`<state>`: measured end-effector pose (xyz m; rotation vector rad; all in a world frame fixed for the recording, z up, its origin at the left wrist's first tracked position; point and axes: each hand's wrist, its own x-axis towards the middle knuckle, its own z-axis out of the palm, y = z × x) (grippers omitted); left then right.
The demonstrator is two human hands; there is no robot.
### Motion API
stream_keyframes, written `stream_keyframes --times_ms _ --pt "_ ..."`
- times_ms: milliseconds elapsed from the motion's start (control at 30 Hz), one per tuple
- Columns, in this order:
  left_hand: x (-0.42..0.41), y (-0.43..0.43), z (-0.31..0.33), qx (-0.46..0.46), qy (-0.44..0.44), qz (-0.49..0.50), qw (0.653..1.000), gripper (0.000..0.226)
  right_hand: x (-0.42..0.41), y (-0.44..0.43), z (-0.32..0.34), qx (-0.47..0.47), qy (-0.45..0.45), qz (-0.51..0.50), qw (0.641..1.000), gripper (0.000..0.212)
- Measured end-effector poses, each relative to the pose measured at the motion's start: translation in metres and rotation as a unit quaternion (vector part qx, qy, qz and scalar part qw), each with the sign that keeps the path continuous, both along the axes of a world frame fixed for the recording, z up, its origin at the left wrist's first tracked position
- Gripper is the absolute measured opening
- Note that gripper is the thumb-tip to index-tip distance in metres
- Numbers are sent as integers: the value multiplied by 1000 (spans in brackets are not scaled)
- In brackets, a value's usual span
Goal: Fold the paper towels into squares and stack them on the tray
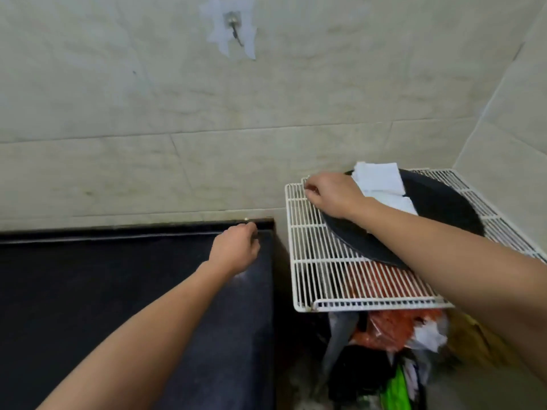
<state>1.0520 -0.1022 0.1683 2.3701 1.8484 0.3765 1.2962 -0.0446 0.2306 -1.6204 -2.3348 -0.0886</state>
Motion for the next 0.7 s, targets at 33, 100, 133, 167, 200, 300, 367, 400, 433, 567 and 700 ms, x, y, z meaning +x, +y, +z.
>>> stream_keyframes --times_ms 33,100,133,167,200,300,367,400,433,567,700 --pt "-28 -17 -1 -10 15 16 1000 22 -29 -14 -3 3 -2 25 1000 26" --pt "-78 -48 -4 -23 34 49 998 20 -80 -40 -13 -4 -3 57 998 26" --pt "-107 -67 -5 -26 46 64 997 20 -109 -55 -18 -13 1 73 997 26" --pt "-135 -88 -5 -32 54 79 995 20 -138 -70 -24 -26 1 88 996 25" --pt "-161 -106 -7 -35 58 94 993 20 -164 -84 -29 -39 0 101 994 24" --pt "-246 -177 -9 -47 77 148 985 18 -257 -128 -45 -65 -20 167 984 24" --pt "-290 -216 -12 -52 89 180 978 14 -308 -153 -52 -84 -31 200 976 24" --pt "-319 -243 -11 -62 94 206 972 13 -343 -167 -57 -89 -43 227 969 24" --pt "-341 -261 -13 -67 94 227 967 12 -369 -178 -59 -94 -52 245 963 25" --pt "-418 -324 -15 -80 88 309 944 17 -467 -212 -60 -98 -59 318 941 24" --pt "-473 -370 -28 -94 65 377 919 26 -550 -232 -66 -99 -74 379 917 25"
